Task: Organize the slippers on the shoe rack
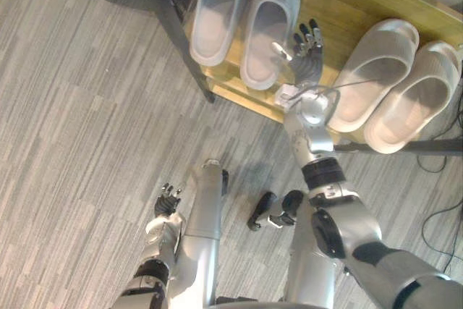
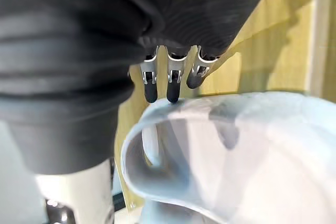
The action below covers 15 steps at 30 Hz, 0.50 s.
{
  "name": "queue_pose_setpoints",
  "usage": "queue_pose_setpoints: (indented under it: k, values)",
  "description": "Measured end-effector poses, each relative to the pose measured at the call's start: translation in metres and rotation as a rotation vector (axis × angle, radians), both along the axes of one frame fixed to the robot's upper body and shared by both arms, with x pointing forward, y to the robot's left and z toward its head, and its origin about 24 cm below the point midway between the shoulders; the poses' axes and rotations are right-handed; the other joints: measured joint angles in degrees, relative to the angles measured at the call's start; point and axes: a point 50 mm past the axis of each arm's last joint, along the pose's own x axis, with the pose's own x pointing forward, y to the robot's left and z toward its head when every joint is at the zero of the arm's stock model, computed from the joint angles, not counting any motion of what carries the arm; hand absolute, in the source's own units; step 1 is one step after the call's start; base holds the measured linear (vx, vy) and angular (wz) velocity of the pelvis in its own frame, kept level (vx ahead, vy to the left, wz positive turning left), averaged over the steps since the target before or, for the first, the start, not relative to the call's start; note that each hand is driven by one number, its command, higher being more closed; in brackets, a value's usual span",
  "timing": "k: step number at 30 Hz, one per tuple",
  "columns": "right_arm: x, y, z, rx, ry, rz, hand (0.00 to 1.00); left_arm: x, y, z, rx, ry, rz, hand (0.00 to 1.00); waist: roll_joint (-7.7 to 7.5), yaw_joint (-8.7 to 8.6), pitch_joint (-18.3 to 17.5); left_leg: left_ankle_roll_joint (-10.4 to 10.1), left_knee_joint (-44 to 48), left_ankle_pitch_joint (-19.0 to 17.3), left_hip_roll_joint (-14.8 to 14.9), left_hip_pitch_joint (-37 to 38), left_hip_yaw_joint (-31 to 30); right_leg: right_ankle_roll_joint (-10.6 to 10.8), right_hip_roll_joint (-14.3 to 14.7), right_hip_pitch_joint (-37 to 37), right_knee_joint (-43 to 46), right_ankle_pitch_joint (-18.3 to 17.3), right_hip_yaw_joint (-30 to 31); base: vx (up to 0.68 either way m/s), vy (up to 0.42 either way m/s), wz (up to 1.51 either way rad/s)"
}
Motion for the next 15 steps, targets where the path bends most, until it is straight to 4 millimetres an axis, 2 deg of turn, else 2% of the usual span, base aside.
queue_pose_setpoints:
  k: [8,15]
  values:
    - [0.0011,0.0076,-0.0037,0.096,0.029,0.064,0.0,0.0032,-0.0029,0.0017,0.008,-0.004,-0.011,0.0,0.23,0.13,0.1,-0.4,-0.9,0.3,-0.1,1.1,-0.6,-0.2,0.1,1.5,-1.0,0.1,-0.9,0.0,0.002,0.01]
    - [0.0028,0.0078,-0.006,0.099,0.048,0.061,0.0,0.008,-0.0064,0.0048,-0.004,-0.021,-0.004,0.0,0.24,0.24,0.1,-0.8,-1.7,0.5,-0.2,2.0,-1.0,-0.2,0.1,2.4,-1.4,0.1,-1.4,0.0,0.002,0.02]
